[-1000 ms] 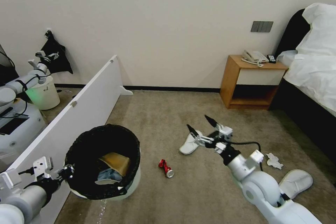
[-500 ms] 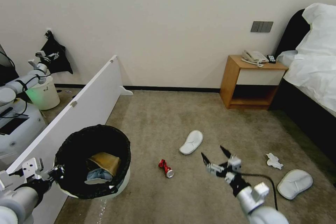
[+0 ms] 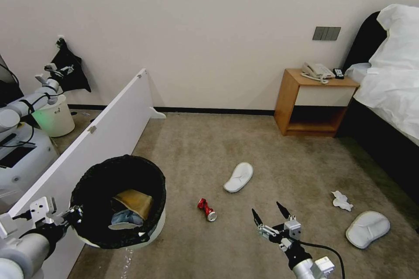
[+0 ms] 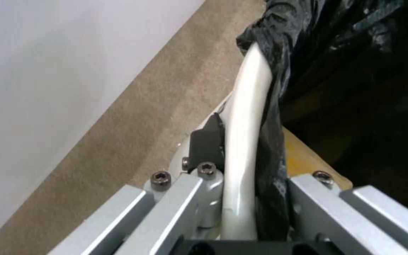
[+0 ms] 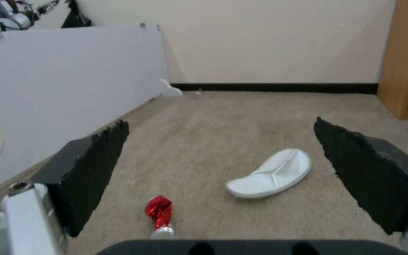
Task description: Pick up the trash bin, then pick up the garbage from the floor and place it into the trash bin.
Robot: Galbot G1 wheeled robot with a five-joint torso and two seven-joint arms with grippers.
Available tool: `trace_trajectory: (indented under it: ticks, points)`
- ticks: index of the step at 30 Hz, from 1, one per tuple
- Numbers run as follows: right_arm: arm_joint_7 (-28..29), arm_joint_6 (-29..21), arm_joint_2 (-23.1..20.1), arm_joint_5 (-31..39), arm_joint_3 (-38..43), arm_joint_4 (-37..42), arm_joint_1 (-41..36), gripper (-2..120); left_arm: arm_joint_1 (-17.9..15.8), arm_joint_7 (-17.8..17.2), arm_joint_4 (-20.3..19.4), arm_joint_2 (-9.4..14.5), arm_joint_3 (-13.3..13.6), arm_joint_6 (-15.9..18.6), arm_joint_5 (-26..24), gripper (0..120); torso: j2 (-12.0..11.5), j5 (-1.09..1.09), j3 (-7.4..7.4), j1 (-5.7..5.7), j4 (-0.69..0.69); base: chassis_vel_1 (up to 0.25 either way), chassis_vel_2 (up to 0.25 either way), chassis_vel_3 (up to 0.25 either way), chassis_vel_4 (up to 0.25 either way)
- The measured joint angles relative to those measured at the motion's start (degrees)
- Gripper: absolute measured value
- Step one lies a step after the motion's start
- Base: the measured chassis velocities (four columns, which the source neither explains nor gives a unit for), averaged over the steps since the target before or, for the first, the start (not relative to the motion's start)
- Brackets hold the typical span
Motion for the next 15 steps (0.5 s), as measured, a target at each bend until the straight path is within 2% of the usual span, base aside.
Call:
trace_trajectory:
  ticks: [15]
  points:
    - [-1.1,0.3,0.3,-0.2,-0.1,-1.4,0.1,100,0.2,-0.1,-0.5,0.3,-0.4,0.0,-0.6,1,0.0,0.01,0.00,0.00,0.00,0.000,0.000,0.000,0.000]
